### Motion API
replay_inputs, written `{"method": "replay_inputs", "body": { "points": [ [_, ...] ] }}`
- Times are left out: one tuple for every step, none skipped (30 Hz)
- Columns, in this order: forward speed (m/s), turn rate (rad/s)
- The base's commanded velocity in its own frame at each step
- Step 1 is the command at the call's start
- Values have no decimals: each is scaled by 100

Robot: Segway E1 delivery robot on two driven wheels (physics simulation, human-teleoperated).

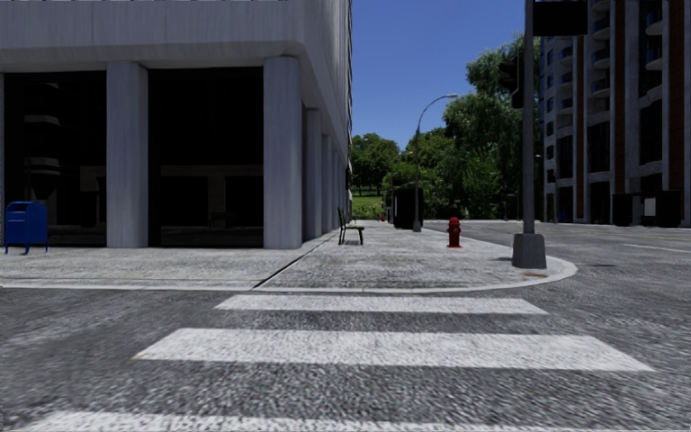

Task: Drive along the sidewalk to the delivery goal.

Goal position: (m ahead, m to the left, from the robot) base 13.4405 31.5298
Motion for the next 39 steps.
{"method": "replay_inputs", "body": {
  "points": [
    [200, 0],
    [200, 0],
    [200, 0],
    [200, 0],
    [200, 0],
    [200, 0],
    [200, 0],
    [200, 0],
    [200, 0],
    [199, 0],
    [188, 0],
    [181, 0],
    [181, 0],
    [178, 0],
    [175, 0],
    [170, 0],
    [170, 0],
    [169, 0],
    [168, 0],
    [163, 0],
    [163, 0],
    [156, 0],
    [151, 0],
    [147, 0],
    [147, 0],
    [145, 0],
    [139, 0],
    [139, 0],
    [128, 13],
    [123, 32],
    [121, 49],
    [121, 49],
    [120, 54],
    [120, 55],
    [120, 55],
    [120, 55],
    [120, 55],
    [120, 55],
    [120, 55]
  ]
}}
